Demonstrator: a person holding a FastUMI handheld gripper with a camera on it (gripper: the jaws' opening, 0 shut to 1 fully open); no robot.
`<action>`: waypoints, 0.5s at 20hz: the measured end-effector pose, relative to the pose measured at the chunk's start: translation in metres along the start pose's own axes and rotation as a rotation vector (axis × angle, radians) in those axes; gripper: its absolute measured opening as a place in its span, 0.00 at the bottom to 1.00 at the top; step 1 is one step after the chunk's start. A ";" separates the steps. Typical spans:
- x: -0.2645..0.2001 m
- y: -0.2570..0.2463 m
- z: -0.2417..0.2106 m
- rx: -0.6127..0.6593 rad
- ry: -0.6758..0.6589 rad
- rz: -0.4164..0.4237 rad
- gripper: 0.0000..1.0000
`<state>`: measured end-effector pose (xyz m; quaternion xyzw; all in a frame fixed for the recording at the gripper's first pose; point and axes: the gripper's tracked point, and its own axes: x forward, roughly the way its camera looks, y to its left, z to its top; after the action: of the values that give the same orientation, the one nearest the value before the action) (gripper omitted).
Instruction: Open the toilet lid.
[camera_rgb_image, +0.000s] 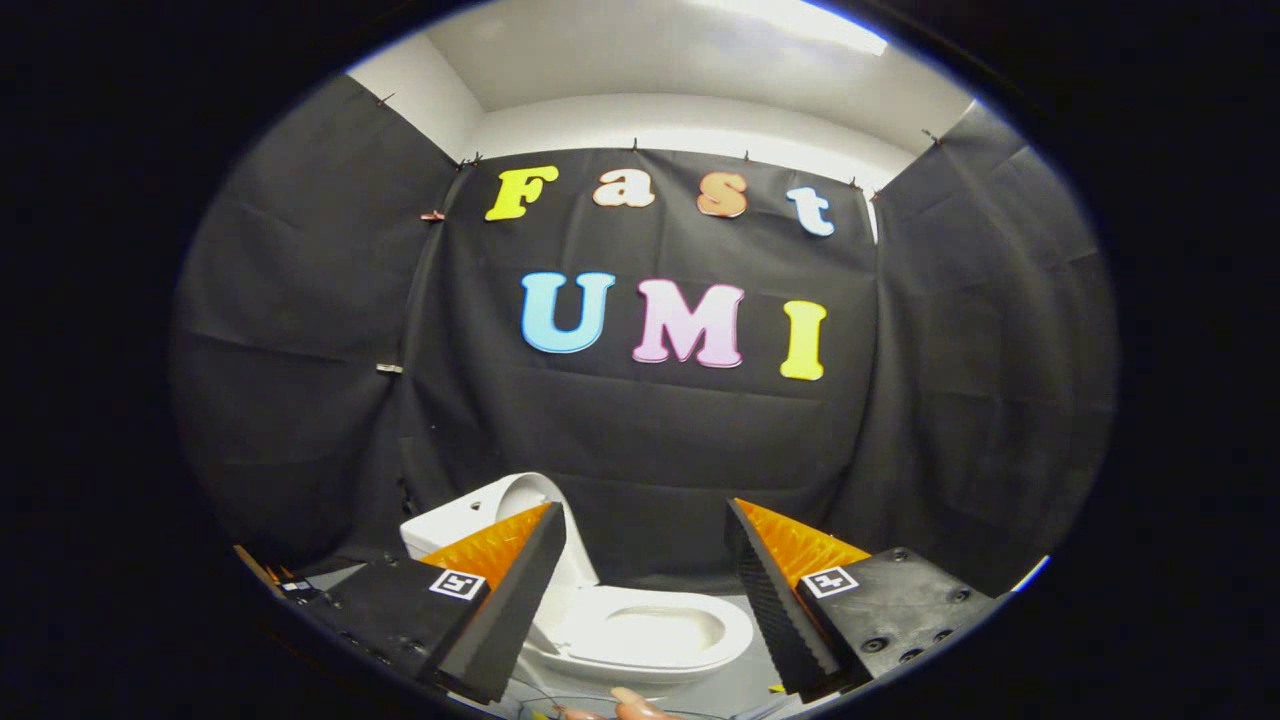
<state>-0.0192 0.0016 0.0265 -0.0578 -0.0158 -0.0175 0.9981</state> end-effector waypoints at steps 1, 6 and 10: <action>-0.004 0.003 0.005 -0.001 -0.015 0.000 0.99; -0.010 0.002 0.010 0.039 -0.039 0.007 0.99; -0.008 0.000 0.006 0.041 -0.019 0.006 0.99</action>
<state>-0.0275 0.0028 0.0316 -0.0377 -0.0254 -0.0137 0.9989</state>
